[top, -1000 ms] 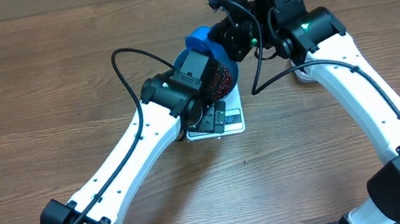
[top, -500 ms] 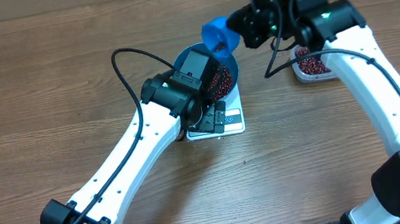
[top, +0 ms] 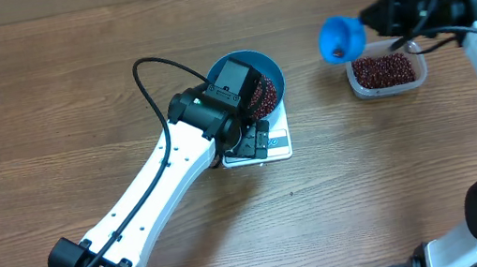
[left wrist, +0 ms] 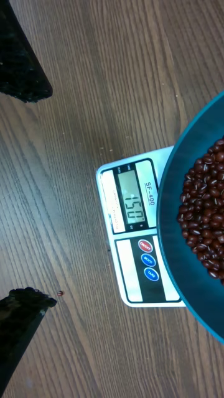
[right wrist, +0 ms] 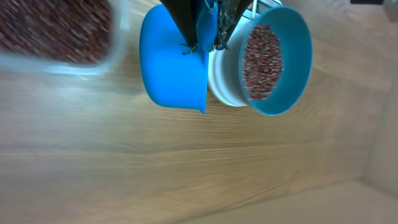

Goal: Scoop item into bowl and weigh 150g on scale
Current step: 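Carry the blue scoop right back into the bean tub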

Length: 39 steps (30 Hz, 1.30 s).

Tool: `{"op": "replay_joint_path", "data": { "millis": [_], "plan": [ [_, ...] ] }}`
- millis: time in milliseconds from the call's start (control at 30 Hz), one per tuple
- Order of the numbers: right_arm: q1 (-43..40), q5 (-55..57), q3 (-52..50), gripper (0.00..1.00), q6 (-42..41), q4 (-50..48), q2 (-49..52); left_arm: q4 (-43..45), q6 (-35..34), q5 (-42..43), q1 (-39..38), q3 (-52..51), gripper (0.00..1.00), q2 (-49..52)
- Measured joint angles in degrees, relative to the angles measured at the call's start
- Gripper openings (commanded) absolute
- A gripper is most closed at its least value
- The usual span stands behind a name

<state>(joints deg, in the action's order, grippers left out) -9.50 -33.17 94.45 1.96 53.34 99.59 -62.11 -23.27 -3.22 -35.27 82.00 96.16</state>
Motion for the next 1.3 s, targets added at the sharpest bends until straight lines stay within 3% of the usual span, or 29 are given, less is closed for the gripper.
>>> {"op": "replay_joint_path", "data": {
  "millis": [300, 633, 900, 1300],
  "plan": [
    [-11.3, 1.0, 0.0, 0.04, -0.3, 5.6, 0.0, 0.0, 0.0, 0.0, 0.0, 0.0, 0.99, 0.0],
    [-10.7, 12.9, 0.0, 0.04, 0.9, 9.3, 0.0, 0.0, 0.0, 0.0, 0.0, 0.0, 0.99, 0.0],
    [-5.4, 17.8, 0.0, 0.04, 7.5, 7.3, 0.0, 0.0, 0.0, 0.0, 0.0, 0.0, 0.99, 0.0],
    [6.9, 34.8, 0.0, 0.04, 16.1, 5.2, 0.0, 0.0, 0.0, 0.0, 0.0, 0.0, 0.99, 0.0]
  ]
}}
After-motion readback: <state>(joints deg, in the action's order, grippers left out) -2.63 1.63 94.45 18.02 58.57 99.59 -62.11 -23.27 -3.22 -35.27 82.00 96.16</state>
